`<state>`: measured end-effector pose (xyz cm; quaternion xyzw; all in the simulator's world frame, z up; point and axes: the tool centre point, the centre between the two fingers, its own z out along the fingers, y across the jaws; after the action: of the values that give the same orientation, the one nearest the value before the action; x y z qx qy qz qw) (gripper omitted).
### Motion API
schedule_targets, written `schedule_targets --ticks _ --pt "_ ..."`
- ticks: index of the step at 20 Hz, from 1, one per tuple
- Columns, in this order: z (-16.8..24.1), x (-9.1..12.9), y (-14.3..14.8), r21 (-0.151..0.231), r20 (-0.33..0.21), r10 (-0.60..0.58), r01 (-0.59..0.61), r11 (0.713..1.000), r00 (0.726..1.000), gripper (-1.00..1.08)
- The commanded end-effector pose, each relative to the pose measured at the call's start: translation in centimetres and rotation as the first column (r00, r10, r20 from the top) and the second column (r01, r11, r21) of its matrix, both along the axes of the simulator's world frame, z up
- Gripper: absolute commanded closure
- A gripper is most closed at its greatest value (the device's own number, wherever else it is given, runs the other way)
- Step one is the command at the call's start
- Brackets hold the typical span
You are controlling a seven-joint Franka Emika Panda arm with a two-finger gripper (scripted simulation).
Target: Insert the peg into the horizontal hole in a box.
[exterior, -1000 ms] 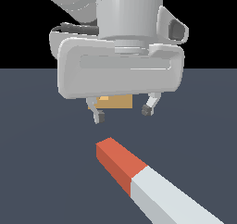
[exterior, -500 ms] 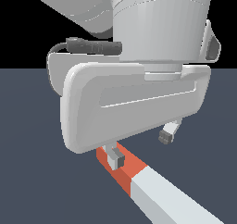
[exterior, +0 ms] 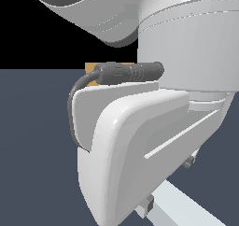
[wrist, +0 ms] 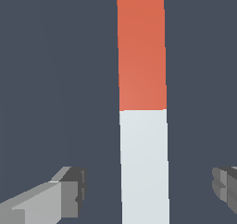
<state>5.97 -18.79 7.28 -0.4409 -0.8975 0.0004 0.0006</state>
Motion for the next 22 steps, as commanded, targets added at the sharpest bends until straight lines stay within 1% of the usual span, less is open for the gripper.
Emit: schedule_targets --ticks 1,14,18,22 --pt "-0.2 0.4 -0.3 0.000 0.001 0.017 -0.017 1.000 1.000 -0.92" --pt "-0.5 0.6 -0.5 0.000 0.001 0.025 -0.025 1.000 1.000 -0.92" --pt "-1.7 0.6 -0.5 0.000 0.001 0.025 -0.025 1.000 1.000 -0.92" --pt "-3.9 0.5 -0.4 0.000 0.001 0.025 -0.025 1.000 1.000 -0.92"
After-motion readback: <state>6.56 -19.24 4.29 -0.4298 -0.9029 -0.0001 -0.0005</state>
